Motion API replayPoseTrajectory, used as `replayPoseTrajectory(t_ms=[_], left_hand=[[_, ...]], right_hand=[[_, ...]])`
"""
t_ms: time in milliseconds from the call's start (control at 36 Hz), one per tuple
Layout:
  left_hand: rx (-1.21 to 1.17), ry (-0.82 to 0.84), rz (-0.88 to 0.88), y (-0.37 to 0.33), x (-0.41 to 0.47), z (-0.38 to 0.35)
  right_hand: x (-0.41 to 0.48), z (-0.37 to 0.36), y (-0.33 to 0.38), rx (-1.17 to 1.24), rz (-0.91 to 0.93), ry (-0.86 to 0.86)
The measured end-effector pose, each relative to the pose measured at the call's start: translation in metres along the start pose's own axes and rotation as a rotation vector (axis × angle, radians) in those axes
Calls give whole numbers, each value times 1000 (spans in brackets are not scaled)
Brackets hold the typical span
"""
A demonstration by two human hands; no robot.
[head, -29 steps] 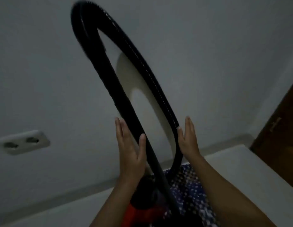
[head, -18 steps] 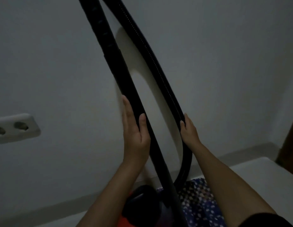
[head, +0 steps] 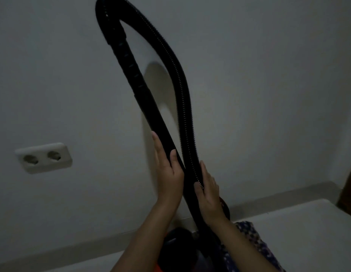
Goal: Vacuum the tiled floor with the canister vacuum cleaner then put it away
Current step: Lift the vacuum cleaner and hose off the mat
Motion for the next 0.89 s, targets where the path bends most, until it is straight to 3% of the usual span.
replayPoseTrajectory(t_ms=[222,389,667,889], left_hand=[[-10,51,-1,9,1,13],[-51,70,10,25,6,34],[-129,-51,77,30,60,91],[-169,-14,66,51,41,114]], right_hand=[[-5,-19,5,-246,145,-60],[-6,-38,3,-389,120,-66],[-11,-61,3,-494,118,43],[-20,-56,10,-558,142,135]])
Point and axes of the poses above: each hand's wrist, its own x-axis towards the middle knuckle, its own z-axis out of the back of the hand, y = z × x, the point moved 1 cm from there along x, towards the middle knuckle, and after that the axes turned 13 degrees about x, right-handed, at the moved point
